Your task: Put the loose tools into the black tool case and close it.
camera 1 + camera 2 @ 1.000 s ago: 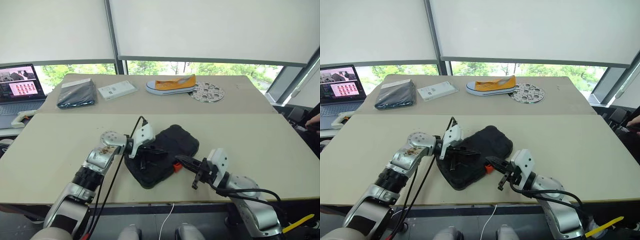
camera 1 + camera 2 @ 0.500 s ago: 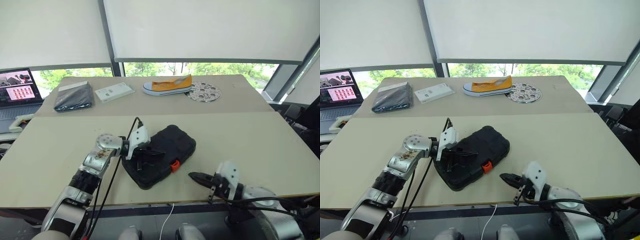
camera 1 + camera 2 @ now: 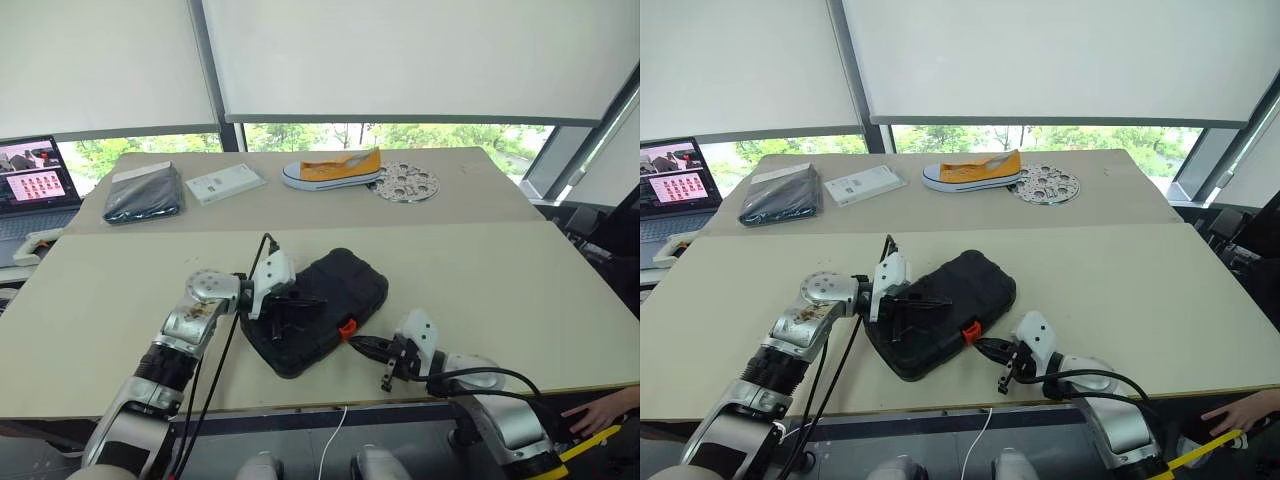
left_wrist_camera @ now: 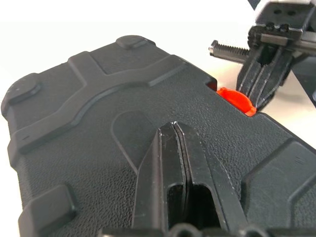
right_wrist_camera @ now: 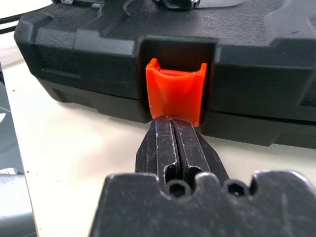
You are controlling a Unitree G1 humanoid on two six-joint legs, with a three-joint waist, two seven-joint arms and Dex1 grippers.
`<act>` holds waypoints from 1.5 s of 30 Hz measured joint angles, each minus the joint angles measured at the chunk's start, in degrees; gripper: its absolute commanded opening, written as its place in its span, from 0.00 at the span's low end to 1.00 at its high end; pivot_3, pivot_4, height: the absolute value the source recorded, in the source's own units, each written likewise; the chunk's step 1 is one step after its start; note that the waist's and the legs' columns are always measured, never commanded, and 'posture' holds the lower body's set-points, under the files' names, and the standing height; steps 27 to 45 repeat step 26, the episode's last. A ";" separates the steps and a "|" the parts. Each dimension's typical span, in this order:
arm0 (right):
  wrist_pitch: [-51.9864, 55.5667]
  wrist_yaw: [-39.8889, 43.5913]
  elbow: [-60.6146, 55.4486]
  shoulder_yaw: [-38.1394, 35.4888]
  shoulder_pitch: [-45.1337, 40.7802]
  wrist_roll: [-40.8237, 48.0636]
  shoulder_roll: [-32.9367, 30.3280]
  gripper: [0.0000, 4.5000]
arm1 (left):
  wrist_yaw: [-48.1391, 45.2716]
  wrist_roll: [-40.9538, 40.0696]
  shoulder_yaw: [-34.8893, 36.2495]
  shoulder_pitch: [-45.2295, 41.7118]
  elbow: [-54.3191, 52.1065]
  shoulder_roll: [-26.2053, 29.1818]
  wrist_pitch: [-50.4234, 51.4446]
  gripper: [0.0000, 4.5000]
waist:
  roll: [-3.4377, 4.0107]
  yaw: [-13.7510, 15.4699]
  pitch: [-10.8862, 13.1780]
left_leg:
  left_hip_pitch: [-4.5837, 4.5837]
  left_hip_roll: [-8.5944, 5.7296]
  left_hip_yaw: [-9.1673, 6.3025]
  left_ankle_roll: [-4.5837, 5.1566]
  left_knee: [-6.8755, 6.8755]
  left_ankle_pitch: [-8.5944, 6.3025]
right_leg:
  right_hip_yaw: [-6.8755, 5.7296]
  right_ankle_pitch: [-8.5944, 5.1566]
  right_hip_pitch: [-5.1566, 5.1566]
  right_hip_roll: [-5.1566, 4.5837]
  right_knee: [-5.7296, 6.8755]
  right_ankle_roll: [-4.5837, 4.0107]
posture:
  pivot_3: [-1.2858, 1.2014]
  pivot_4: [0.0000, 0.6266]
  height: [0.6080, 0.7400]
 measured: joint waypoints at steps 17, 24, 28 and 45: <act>-25.46 13.70 6.45 -23.12 8.23 3.52 -13.61 0.98 | -0.20 -2.01 24.10 27.52 -2.72 21.91 -12.22 1.00 | -0.63 0.81 1.17 | -0.92 -0.05 0.49 0.11 -0.58 -0.14 | 0.00 -0.29 -1.02 -0.13 -0.10 0.25 | 0.52 0.24 1.00; -30.03 16.49 13.42 -23.83 3.66 3.37 -15.86 0.98 | 4.20 -0.59 26.13 32.56 -0.67 21.19 -17.64 1.00 | -0.87 1.67 1.39 | -0.92 0.03 0.50 0.11 -0.56 -0.14 | -0.09 -0.21 -1.03 -0.12 -0.05 0.05 | 0.52 0.24 1.00; -30.63 16.47 15.22 -23.78 3.04 3.27 -15.86 0.98 | 5.53 -0.58 26.20 32.56 -0.77 20.47 -18.32 1.00 | -0.87 1.72 1.39 | -0.92 0.03 0.51 0.10 -0.57 -0.14 | -0.08 -0.13 -1.02 -0.12 -0.05 -0.08 | 0.52 0.24 1.00; -30.63 16.47 15.22 -23.78 3.04 3.27 -15.86 0.98 | 5.53 -0.58 26.20 32.56 -0.77 20.47 -18.32 1.00 | -0.87 1.72 1.39 | -0.92 0.03 0.51 0.10 -0.57 -0.14 | -0.08 -0.13 -1.02 -0.12 -0.05 -0.08 | 0.52 0.24 1.00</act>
